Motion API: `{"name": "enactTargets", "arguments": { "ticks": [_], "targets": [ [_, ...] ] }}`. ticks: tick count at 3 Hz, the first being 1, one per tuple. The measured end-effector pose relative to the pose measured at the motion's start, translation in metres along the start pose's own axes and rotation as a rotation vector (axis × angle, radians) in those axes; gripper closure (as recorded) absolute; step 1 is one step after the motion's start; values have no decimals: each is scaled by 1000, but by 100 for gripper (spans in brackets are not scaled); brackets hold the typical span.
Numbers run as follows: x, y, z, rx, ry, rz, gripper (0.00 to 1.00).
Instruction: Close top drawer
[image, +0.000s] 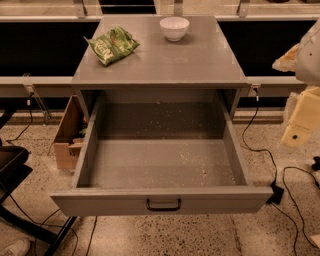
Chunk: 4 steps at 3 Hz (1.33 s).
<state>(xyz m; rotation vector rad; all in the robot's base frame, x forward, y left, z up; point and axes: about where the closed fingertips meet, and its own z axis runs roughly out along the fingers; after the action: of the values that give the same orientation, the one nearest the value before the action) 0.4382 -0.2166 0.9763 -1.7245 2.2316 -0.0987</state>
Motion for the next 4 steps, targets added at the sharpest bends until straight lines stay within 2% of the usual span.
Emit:
{"name": "enactTargets", "arguments": {
  "ticks": [1, 2, 3, 4],
  "targets": [
    [0, 0, 0, 0, 0, 0, 0],
    [2, 7, 17, -6, 9, -10, 0],
    [25, 46, 82, -64, 18, 4, 3],
    [50, 86, 141, -138, 56, 21, 25]
  ]
}}
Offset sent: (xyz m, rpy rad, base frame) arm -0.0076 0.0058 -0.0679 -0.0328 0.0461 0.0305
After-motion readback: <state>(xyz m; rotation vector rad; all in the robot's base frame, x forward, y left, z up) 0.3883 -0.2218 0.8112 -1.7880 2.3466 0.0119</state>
